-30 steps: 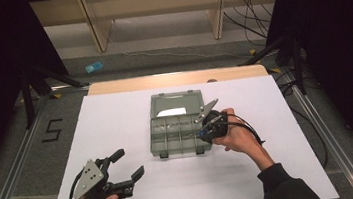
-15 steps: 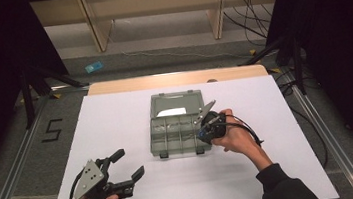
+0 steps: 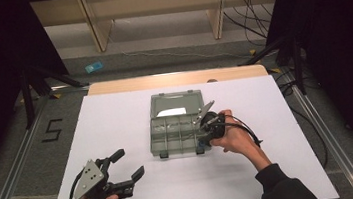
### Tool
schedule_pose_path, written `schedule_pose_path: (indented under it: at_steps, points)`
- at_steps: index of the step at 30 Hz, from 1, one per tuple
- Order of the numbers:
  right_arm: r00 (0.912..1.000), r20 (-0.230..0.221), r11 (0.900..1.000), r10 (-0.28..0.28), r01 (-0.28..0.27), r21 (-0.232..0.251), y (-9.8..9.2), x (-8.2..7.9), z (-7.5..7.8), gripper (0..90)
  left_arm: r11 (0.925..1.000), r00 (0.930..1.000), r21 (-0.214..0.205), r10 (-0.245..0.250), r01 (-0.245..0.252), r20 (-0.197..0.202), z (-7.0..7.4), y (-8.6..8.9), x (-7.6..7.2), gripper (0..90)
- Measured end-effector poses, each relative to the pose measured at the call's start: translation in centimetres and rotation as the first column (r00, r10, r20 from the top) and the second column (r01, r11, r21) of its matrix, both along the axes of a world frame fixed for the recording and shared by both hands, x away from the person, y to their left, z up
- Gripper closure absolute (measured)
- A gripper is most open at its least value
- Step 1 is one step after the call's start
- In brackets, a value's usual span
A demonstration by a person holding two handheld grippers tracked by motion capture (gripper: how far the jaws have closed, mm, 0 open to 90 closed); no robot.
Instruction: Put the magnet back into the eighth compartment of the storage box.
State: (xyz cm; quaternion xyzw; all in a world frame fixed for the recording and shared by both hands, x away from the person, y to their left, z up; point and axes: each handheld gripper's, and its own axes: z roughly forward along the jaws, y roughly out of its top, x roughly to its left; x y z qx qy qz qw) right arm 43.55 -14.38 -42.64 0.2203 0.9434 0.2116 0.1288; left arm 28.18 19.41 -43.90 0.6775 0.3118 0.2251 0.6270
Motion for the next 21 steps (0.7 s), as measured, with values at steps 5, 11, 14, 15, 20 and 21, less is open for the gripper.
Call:
schedule_pose_path:
  at_steps: [5, 11, 14, 15, 20, 21]
  points:
    - [0.9998, 0.017, 0.9996, -0.014, 0.014, 0.027, -0.2, -0.1, 0.7, 47.6, 1.0000, 1.0000, -0.001, 0.000, 0.000, 0.000, 0.0, 0.0, 0.0, 16.4]
    - [0.9990, 0.034, 0.9981, -0.028, 0.026, 0.055, -0.3, -0.3, 1.1, 42.1, 1.0000, 1.0000, 0.000, 0.001, -0.001, -0.001, 0.0, 0.0, 0.0, 16.4]
    - [0.9982, 0.044, 0.9961, -0.040, 0.036, 0.081, -0.4, -0.4, 1.4, 39.4, 1.0000, 1.0000, -0.001, 0.001, -0.001, 0.000, 0.0, 0.0, 0.0, 16.4]
    - [0.9981, 0.047, 0.9956, -0.040, 0.036, 0.087, -0.4, -0.5, 1.5, 38.7, 1.0000, 1.0000, -0.001, 0.001, -0.001, 0.000, 0.0, 0.1, 0.0, 16.4]
    - [0.9972, 0.061, 0.9918, -0.045, 0.037, 0.122, -0.4, -0.9, 2.0, 36.5, 1.0000, 1.0000, -0.001, 0.001, -0.001, 0.002, 0.1, 0.1, 0.0, 16.4]
    - [0.9964, 0.063, 0.9903, -0.058, 0.049, 0.130, -0.3, -1.0, 2.1, 36.3, 1.0000, 1.0000, -0.002, 0.001, -0.001, 0.002, 0.1, 0.1, 0.0, 16.4]
